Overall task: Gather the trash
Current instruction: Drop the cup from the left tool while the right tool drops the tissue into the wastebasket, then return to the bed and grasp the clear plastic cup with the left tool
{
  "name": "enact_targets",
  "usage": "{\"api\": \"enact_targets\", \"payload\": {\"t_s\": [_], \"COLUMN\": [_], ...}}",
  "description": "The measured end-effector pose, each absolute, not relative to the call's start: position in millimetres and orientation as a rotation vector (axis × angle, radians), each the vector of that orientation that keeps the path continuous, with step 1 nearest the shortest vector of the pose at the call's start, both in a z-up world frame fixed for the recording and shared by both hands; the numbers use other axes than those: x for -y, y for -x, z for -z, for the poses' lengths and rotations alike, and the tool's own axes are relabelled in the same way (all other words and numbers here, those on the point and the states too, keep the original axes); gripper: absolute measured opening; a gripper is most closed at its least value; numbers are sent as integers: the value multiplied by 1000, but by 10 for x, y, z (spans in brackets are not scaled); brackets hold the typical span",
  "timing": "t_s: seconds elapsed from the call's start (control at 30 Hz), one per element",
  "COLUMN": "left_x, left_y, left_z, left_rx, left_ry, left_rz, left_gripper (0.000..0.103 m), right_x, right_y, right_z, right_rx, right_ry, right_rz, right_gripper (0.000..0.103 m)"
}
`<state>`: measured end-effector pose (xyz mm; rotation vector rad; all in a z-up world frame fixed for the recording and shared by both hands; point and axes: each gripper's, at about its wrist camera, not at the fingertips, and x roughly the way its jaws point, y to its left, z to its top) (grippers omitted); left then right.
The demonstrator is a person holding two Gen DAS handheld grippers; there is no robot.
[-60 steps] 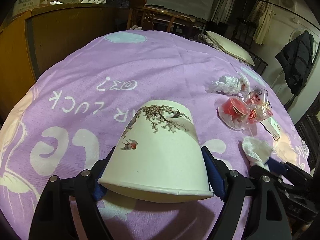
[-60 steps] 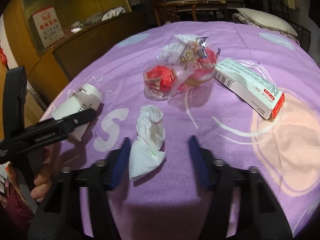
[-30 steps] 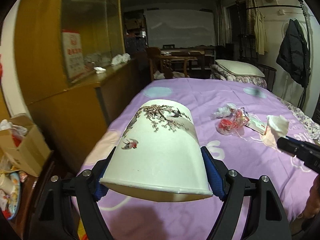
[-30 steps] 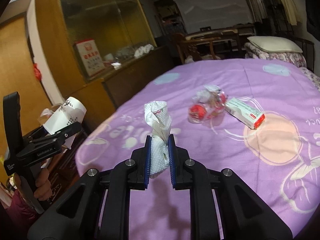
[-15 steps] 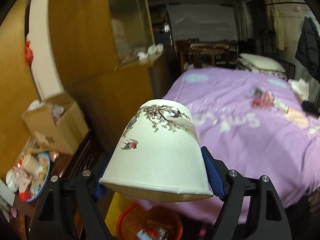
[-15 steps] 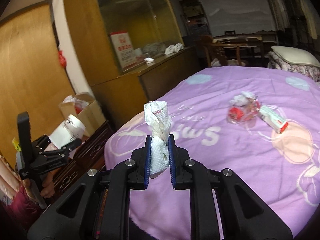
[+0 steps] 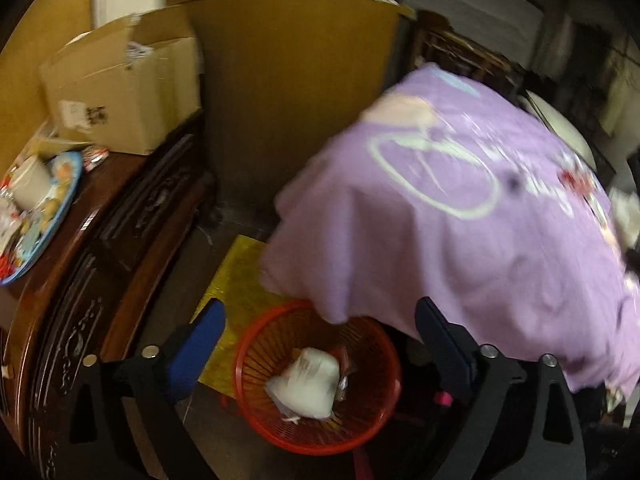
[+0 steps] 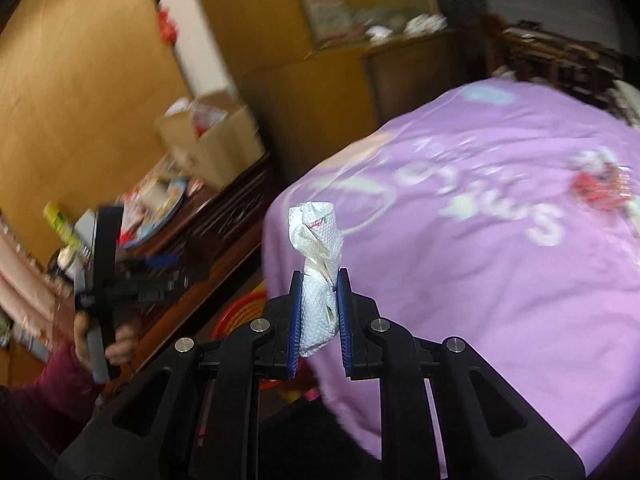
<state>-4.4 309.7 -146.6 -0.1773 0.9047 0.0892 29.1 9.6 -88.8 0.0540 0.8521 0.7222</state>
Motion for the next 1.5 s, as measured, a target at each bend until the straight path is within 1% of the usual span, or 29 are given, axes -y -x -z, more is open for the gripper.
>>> {"api": "enact_targets", "payload": {"t_s": [0.17,0.33,0.37,0.4,0.43,0.47,0.5,0.67,0.8,1.07,1.37,1.5], "left_x": [-3486,-3744,-3781,-3795,-3807,-3816,-3800,-3746,-3558,-2954,-2210,-1791], "left_y": [123,131,139,148,153,160,163,147,141,81,-11,-215], "left_z": [1458,1529,1544,1561,1573,1578,1582,1587,1487,1204,985,931], "left_rx": [-878,-885,-888,-889,-890,-889,-888,-884,-861,-829,-778,-764], "left_ry": [218,260,269,273,274,273,270,237,157,17,-114,-142], "left_rz": [-195,-235,-237,-238,-239,-240,-242,-247,-268,-221,-159,-97], "left_gripper": [97,97,97,97,97,97,97,97,97,97,97,97], "right_x": [-807,-1411,-1508,-1552,-1597,-1614,-1611,-1465,-1238,-661,140,535], "right_y": [-328,-367,-380,-387,-388,-382,-377,-422,-436,-372,-337,-407], "right_z": [1171,1456,1514,1546,1575,1583,1582,1499,1376,1093,857,848], "right_rx": [-961,-1042,-1063,-1074,-1082,-1076,-1068,-1049,-1005,-902,-791,-759], "right_ry": [42,136,154,160,165,167,168,133,97,33,-32,-63], "right_rz": [-847,-929,-938,-943,-948,-947,-944,-916,-872,-766,-636,-548], "right_gripper": [18,22,26,35,40,47,50,50,50,50,55,58]}}
